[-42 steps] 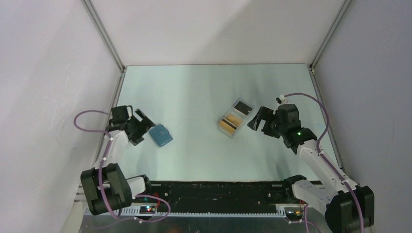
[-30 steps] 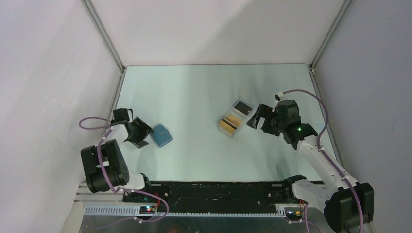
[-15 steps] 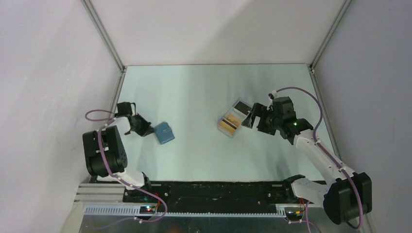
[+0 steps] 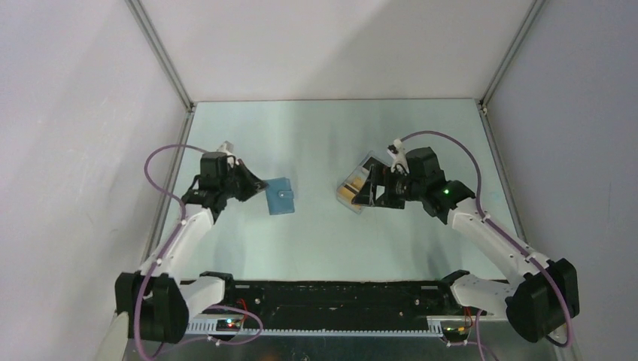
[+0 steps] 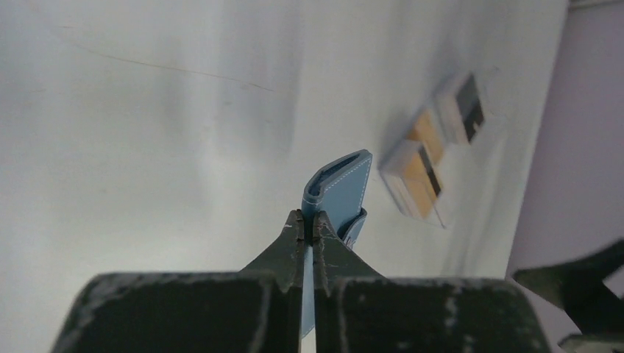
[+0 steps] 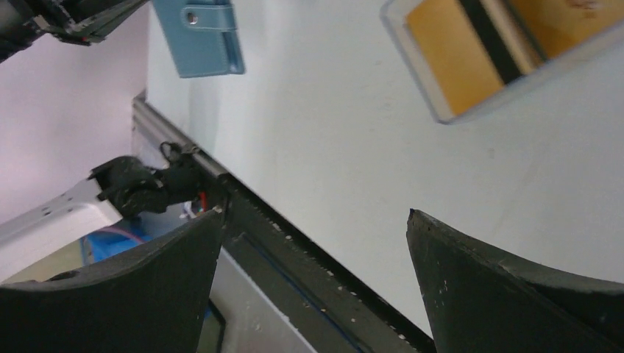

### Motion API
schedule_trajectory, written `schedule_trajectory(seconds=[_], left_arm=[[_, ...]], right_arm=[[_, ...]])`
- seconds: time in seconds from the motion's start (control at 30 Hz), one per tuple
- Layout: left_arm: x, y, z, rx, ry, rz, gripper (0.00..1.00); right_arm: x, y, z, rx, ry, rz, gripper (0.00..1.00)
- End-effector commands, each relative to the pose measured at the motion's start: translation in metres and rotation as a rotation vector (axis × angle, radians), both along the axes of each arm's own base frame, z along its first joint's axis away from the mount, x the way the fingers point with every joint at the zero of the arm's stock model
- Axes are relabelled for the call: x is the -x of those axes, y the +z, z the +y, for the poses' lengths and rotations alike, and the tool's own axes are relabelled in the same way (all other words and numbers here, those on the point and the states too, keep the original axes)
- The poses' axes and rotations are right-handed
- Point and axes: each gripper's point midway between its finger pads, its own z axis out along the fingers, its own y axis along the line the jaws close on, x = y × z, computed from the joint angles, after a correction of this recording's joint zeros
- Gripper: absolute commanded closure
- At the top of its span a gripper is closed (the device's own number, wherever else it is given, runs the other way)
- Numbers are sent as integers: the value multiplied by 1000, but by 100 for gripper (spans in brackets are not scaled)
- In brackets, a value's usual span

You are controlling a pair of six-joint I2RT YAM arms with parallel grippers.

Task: Put the credit cards into the card holder
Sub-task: Pick up the card holder from the center of the board, then open the card holder at the center of the board.

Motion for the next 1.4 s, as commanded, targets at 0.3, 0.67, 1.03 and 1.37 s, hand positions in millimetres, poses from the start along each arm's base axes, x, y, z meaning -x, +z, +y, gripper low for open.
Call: schedule_trajectory(seconds=[0.3,0.67,1.03,1.37], left_arm=[[45,96,-117,205,-337,-138,100],[73,137,-164,279,-487,-171,100],[76,148,-159,259,-489,-238,39],[111,153,-168,341,-704,-337,18]], right_arm=[[13,56,87,-334,281,-24,0],[14,88,95,-545,391,-29,9],[22,109,89,-626,435,-13,100],[22,129,62,-659,476,-52,100]])
